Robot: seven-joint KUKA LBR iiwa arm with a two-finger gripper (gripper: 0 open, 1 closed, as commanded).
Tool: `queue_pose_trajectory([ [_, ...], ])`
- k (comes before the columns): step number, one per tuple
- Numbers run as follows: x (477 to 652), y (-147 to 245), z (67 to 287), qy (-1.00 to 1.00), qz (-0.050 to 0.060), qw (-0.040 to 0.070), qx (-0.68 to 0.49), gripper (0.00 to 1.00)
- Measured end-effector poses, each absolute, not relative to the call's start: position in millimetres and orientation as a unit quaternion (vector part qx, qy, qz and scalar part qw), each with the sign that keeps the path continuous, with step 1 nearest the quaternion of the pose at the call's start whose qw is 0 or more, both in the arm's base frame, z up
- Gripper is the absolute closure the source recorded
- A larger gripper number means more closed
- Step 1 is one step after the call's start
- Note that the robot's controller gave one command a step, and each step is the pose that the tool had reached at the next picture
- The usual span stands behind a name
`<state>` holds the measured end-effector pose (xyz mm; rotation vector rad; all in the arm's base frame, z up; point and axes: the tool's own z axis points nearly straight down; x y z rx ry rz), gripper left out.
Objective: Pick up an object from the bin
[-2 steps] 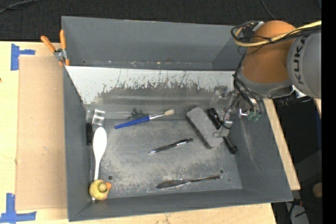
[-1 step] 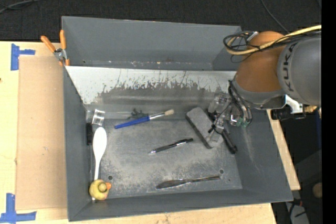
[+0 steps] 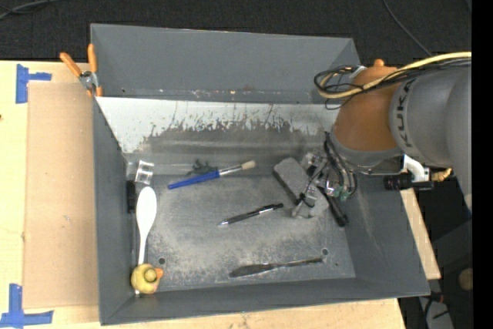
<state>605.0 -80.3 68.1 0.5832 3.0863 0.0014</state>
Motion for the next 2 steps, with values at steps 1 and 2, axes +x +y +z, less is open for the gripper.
queue_pose_trajectory([
  [1,579.6,-90.3,69.9,0.972,0.002,0.001,0.236,1.0],
  [2,579.6,-90.3,69.9,0.972,0.001,0.001,0.235,1.0],
])
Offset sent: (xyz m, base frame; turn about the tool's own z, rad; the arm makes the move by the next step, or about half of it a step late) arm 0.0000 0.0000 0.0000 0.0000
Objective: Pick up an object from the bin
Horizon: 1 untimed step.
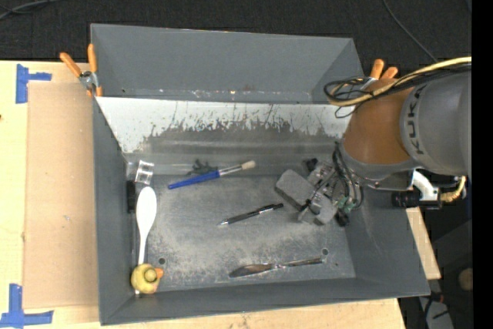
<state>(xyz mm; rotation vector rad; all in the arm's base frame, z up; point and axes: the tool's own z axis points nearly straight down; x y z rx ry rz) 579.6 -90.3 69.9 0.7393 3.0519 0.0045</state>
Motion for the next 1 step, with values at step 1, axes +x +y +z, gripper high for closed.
queue_pose_trajectory([
  [1,576.9,-89.8,83.9,0.972,0.001,-0.003,0.235,1.0],
])
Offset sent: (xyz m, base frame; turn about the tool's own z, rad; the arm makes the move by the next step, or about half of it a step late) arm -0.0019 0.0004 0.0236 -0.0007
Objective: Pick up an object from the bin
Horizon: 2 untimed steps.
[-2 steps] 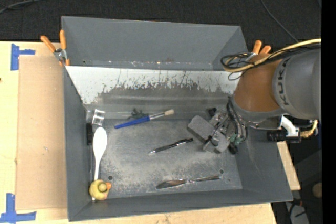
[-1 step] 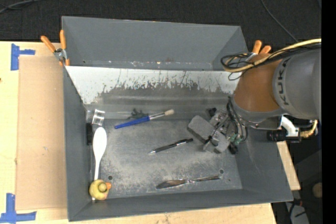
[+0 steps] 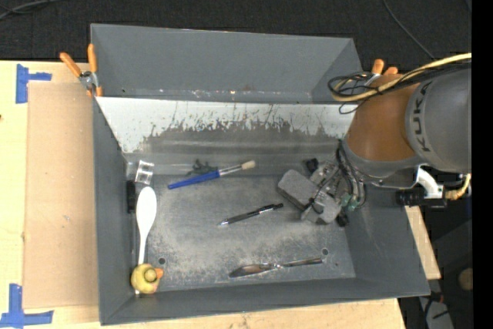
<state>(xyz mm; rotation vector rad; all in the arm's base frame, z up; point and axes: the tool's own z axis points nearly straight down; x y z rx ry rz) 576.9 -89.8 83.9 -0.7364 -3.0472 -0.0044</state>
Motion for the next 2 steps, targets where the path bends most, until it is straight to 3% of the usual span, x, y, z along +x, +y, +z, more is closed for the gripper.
queue_pose_trajectory([
  [2,579.8,-91.1,147.9,-0.972,-0.002,-0.002,-0.235,1.0],
])
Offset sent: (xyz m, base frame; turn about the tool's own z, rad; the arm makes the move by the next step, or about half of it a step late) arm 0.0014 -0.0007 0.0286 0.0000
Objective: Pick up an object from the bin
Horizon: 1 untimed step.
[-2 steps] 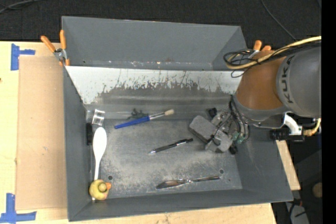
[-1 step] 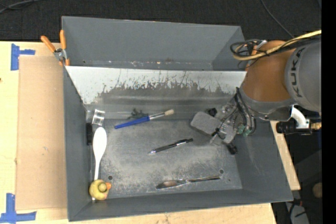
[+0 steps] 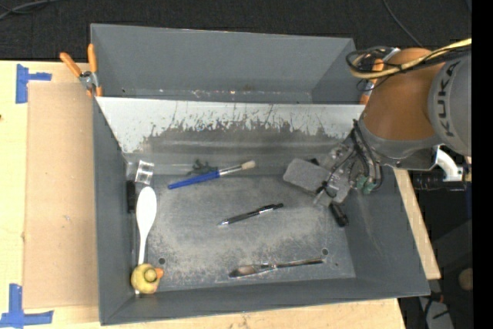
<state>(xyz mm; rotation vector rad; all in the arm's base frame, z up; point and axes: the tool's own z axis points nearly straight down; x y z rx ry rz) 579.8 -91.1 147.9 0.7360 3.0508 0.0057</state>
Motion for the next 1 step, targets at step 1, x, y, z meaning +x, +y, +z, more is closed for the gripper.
queue_pose_trajectory([
  [1,579.1,-90.9,169.4,0.972,0.002,0.0,0.233,1.0],
])
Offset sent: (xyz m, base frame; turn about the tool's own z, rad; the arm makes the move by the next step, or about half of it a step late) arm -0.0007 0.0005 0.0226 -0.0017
